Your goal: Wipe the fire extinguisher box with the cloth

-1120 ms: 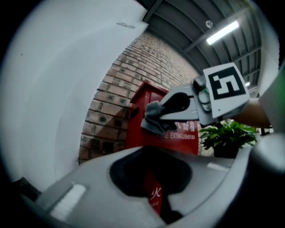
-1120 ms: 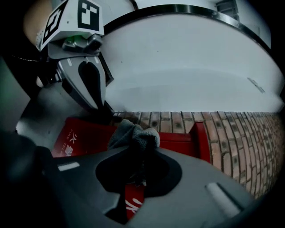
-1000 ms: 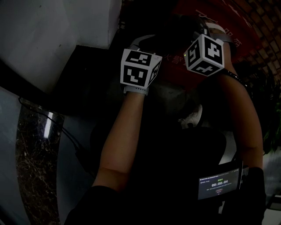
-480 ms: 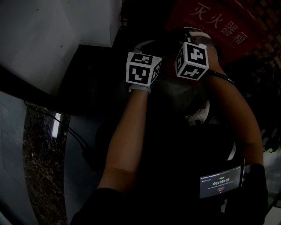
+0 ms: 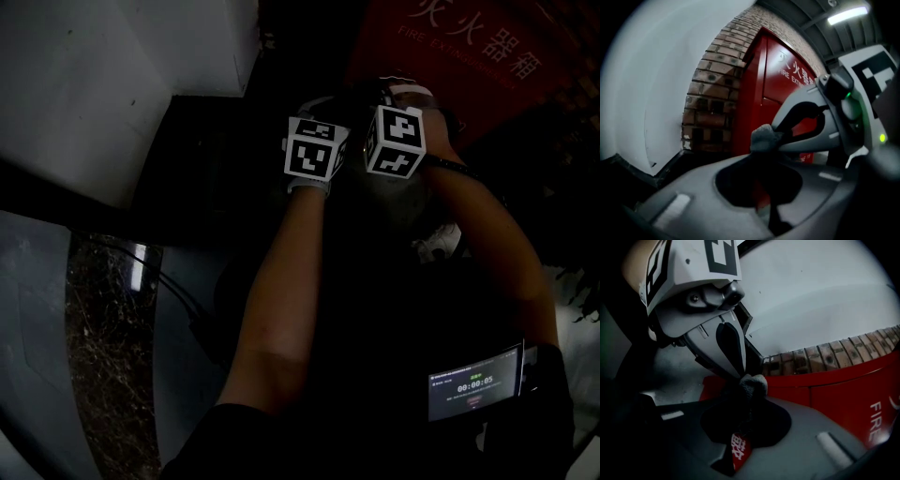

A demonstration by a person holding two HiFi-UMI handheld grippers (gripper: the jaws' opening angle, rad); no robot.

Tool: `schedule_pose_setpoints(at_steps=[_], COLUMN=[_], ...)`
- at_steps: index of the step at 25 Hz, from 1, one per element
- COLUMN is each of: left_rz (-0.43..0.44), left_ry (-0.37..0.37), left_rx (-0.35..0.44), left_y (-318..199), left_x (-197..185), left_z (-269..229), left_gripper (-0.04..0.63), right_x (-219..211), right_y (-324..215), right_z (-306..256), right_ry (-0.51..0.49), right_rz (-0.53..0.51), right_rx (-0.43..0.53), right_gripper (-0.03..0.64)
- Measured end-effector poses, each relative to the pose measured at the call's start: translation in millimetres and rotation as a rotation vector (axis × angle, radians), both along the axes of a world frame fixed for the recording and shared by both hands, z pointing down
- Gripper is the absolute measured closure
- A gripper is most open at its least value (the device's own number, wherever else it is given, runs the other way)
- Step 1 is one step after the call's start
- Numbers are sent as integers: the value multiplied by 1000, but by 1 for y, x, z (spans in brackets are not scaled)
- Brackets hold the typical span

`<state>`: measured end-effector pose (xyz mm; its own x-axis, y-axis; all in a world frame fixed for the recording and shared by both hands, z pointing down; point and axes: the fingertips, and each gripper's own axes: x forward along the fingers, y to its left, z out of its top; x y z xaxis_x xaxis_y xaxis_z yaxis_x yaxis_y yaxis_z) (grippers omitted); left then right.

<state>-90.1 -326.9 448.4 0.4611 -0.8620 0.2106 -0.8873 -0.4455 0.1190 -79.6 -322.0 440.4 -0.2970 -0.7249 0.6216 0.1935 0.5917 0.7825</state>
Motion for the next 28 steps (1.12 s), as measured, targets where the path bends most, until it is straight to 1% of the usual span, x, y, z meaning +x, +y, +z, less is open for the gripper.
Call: schedule_pose_setpoints(at_steps=[6,9,13,16,19,28], left_rz=[4,15,27,47,37,41], left_ry=[-72,-82,-91,-86,-126,-160], left_rx=[-75,-117,-186,-214,-245,-336], left_y=[-5,-7,-7,-3,-5,-5], left_x=[-1,2,4,7,1,-8], left_z=[36,55,79,81,98,136], left_gripper=[592,592,592,592,592,592], right_x=[-2,1,3,2,-2,-9], right_y=[3,2,3,2,3,4], right_z=[39,56,79,89,102,139], right_ry=[-30,-27,-3,4,-1,-12], right_rz=[13,21,5,22,37,60], right_rx=[-65,-91,-83,-68,-60,-117], right_gripper=[584,584,584,583,583,583])
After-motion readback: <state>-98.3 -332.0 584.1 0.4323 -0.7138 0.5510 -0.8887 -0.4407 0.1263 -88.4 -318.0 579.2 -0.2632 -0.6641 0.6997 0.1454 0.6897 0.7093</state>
